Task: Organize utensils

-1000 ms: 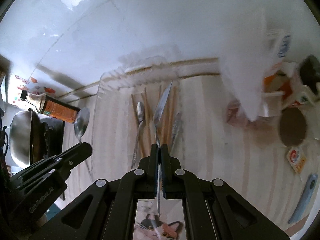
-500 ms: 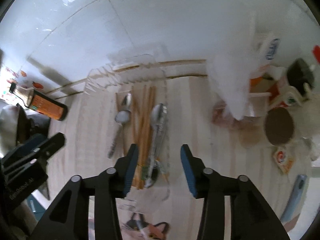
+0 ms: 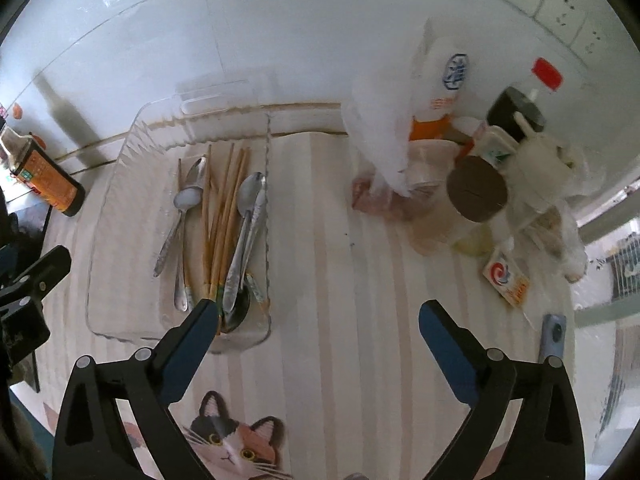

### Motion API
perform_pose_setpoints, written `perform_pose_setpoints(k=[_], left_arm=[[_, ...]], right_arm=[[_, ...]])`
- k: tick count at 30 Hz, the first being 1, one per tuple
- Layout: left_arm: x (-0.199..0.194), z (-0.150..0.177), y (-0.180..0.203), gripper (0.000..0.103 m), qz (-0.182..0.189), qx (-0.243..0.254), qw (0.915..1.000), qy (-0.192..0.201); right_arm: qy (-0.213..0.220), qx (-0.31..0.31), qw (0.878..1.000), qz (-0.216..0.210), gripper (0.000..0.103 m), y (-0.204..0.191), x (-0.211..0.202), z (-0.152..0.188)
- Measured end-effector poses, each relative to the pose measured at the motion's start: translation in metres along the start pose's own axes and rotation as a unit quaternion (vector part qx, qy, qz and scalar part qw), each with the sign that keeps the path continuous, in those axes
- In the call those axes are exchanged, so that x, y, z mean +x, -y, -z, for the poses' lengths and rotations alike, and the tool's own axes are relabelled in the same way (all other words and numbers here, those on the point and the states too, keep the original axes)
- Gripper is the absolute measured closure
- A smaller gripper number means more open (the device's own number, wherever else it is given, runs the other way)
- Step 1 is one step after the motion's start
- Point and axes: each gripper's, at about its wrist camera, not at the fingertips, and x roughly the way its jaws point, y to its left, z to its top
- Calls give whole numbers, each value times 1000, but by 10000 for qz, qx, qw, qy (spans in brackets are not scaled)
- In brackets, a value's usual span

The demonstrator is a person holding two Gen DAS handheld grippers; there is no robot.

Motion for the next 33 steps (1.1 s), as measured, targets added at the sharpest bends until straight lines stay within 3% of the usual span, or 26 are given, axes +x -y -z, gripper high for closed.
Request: perform_pose_setpoints(k=[5,12,25,33], left_arm=[[-24,11,-2,0,-20,39,9998,187],[-82,38,-3,0,-2,-80,9979,650],[-225,117,-3,0,26,-345,9869,1576],[-275,156,-6,0,-61,-474,9812,1871]], right_arm=[[363,78,9991,182,0,0,-25,12],[884,75,9960,92,0,6,-78,39],[2038,27,9790,62,0,39,-217,127],[2464,33,9692,-24,0,51,-279,180]])
